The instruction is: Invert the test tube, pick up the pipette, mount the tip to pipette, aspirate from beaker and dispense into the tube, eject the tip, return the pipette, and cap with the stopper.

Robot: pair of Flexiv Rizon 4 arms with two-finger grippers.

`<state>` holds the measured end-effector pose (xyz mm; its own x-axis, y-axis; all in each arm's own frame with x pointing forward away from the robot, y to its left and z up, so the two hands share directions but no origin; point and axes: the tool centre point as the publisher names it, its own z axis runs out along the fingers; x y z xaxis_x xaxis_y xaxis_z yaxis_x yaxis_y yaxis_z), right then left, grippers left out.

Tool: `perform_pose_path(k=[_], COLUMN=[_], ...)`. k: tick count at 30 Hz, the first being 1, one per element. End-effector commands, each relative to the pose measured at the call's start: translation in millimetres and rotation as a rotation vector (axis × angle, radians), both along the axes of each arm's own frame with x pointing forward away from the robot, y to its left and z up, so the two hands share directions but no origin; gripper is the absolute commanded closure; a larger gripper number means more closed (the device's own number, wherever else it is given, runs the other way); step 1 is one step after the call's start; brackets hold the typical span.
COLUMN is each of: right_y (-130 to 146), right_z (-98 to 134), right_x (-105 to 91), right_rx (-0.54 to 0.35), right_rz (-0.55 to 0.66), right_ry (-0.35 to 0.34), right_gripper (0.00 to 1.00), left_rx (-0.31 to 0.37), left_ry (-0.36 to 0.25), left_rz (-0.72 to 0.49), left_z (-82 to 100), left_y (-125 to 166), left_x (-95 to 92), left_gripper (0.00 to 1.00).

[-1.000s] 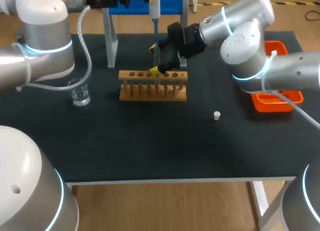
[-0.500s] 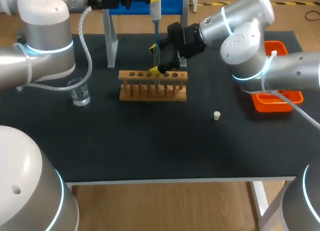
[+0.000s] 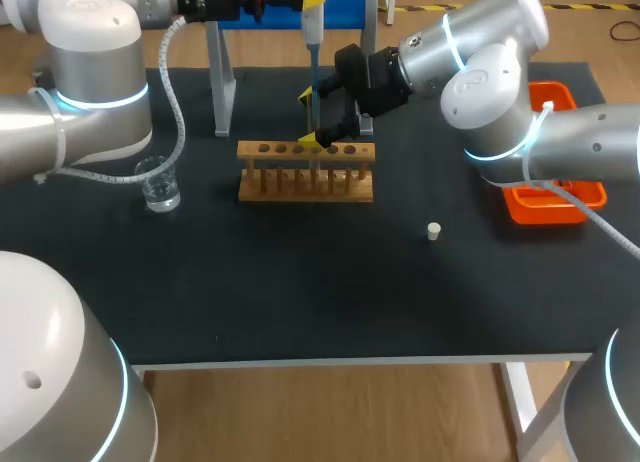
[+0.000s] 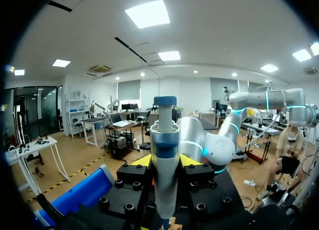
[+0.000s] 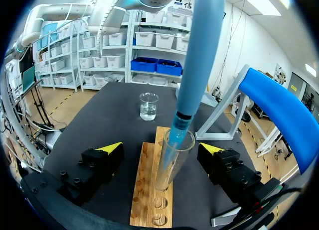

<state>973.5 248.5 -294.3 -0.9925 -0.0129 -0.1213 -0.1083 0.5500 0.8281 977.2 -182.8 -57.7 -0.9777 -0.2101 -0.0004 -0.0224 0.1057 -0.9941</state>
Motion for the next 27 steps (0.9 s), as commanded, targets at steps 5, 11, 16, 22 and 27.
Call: perform_pose_path(k=[5, 11, 16, 22, 27], right_y=[0.0, 0.0, 0.0, 0.0, 0.0], right_z=[0.6, 0.6, 0.6, 0.6, 0.6], right_x=[0.9, 0.9, 0.9, 0.9, 0.9], right_rx=[-0.004, -0.004, -0.004, -0.004, -0.004], right_rz=[0.002, 0.002, 0.002, 0.002, 0.002], right_ry=[0.003, 0.003, 0.003, 0.003, 0.003], right_gripper=[0.0, 0.0, 0.0, 0.0, 0.0], left_rx=[0.001, 0.002, 0.002, 0.016, 0.02], left_ry=[0.002, 0.002, 0.002, -0.004, -0.007], left_rz=[-0.003, -0.006, -0.007, -0.006, -0.007], left_z=[-2.9, -4.3, -5.3, -6.9, -8.6], left_y=[-1.4, -2.2, -2.8, -4.7, -6.1], left_x=[1.4, 0.6, -0.3, -2.0, -1.5], left_gripper=[1.0, 1.0, 1.0, 1.0, 1.0])
